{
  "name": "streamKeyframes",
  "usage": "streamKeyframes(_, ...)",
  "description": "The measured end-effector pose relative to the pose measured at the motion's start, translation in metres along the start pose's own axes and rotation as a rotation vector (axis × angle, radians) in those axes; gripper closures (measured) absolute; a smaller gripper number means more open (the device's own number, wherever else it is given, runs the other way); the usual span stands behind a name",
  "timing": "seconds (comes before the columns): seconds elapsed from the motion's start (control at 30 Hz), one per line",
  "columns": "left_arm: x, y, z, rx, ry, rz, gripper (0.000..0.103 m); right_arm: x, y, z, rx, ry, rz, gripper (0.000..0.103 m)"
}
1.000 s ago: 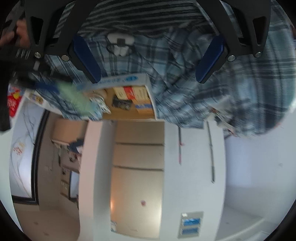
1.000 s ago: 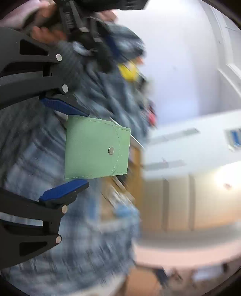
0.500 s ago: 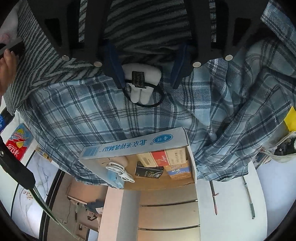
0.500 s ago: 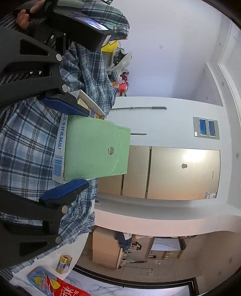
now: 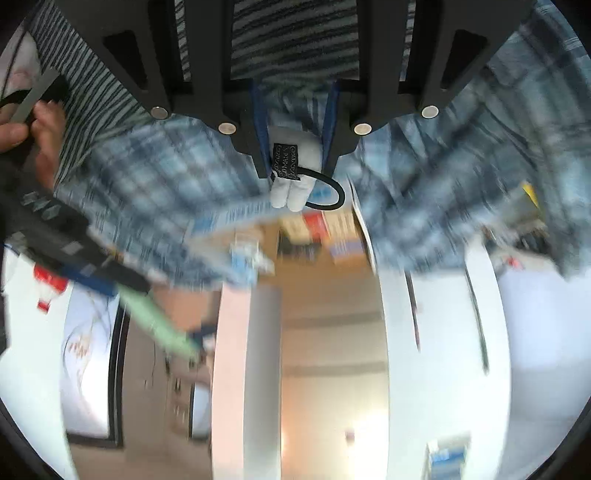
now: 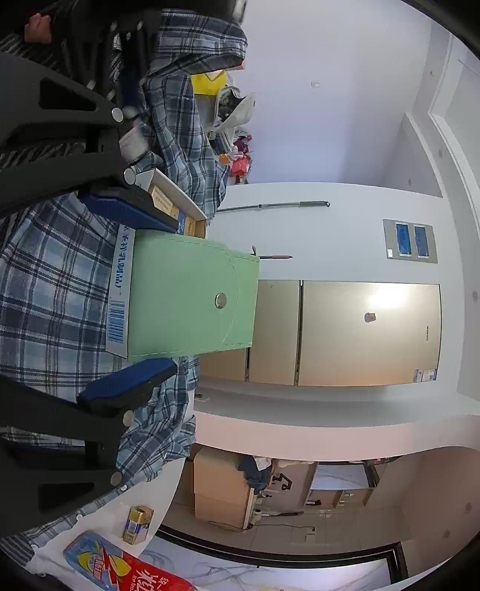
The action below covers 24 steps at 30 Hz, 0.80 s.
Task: Organize soft objects
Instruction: 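Grasp the white plush with black strap with the left gripper while the right lifts the pouch, then carry the white plush and green pouch over the box with both grippers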
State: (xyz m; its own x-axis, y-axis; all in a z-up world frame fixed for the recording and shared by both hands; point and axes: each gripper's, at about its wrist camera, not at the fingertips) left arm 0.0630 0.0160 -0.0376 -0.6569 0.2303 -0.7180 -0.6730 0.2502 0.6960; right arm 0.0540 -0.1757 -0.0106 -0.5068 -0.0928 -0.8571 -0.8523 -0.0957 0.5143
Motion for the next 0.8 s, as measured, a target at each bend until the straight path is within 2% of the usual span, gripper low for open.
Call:
streamKeyframes(0.03,0.002,0.011,-0.004,-0.017,-0.013,-0.064,0.075,0.000,0.000,0.000,0.003,0.002,-0.004,0.035)
streamKeyframes(0.1,0.004,0.024,-0.009,-0.047,-0.028,-0.139,0.075,0.000,0.001,0.001,0.003,0.001,-0.009,0.035)
streamKeyframes(0.17,0.003,0.032,-0.009,-0.072,-0.028,-0.182,0.075,0.000,0.003,0.001,0.007,-0.001,-0.015,0.035)
streamKeyframes(0.33,-0.001,0.038,-0.004,-0.086,-0.005,-0.206,0.075,0.000,0.006,0.001,0.014,-0.008,-0.031,0.035)
streamKeyframes(0.57,-0.006,0.060,-0.010,-0.156,0.014,-0.238,0.075,-0.004,0.007,-0.003,-0.003,-0.033,-0.013,0.035)
streamKeyframes(0.8,-0.032,0.088,-0.019,-0.179,0.005,-0.294,0.075,-0.021,0.030,-0.001,0.004,-0.029,-0.048,0.035)
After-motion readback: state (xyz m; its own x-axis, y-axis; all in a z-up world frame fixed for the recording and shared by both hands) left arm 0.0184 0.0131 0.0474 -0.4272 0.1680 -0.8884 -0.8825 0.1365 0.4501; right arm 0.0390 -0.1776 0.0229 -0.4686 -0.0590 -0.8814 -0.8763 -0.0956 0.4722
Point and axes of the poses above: each gripper's, at about its wrist camera, not at the fingertips, and y roughly against the way its jaws point, z to its left, x to its underside, and after that the axes turned 14 degrees about z, right-handed
